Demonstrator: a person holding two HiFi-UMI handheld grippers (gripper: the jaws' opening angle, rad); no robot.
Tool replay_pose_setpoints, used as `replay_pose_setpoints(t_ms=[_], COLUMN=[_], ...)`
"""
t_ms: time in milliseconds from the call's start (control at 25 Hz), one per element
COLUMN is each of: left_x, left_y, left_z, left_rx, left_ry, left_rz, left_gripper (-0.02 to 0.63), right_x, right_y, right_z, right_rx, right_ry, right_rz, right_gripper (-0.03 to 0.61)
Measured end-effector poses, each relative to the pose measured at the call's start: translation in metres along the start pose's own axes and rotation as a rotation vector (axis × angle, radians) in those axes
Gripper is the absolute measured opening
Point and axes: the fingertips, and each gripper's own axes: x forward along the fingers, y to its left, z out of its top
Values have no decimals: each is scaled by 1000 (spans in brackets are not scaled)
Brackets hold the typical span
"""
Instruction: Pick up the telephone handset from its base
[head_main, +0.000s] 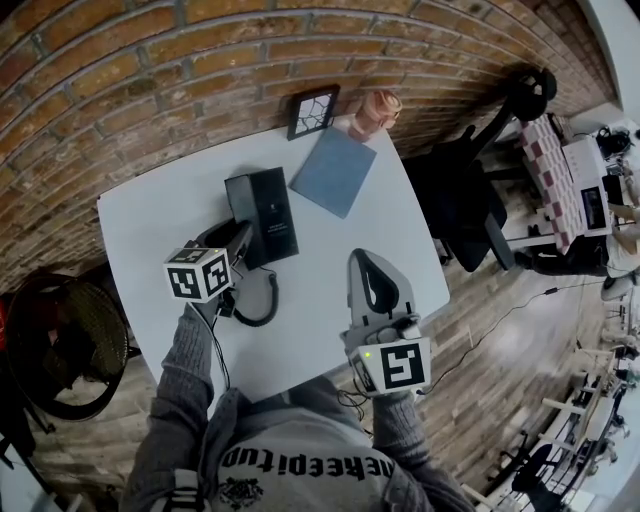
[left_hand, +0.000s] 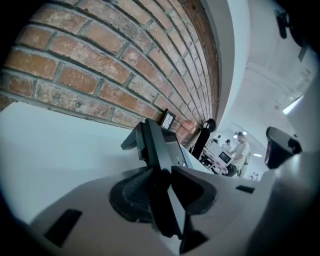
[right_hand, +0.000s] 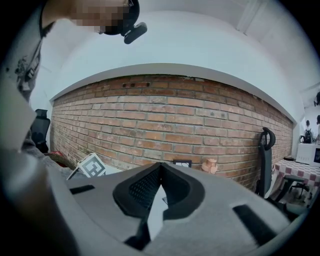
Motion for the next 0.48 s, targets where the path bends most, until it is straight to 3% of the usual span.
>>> replay_pose_setpoints(t_ms=[200,480], left_x=[-5,-22], left_y=[1,-21], left_z=[2,13], left_rx=[-72,-50], left_ry=[-17,-57], left_rz=[8,-17], left_gripper=[98,69], right_x=[-5,-14], right_y=[-2,-7], right_z=[4,12], right_rx=[-8,-9], right_ry=[-7,-33], right_rz=[0,7], right_gripper=[5,5])
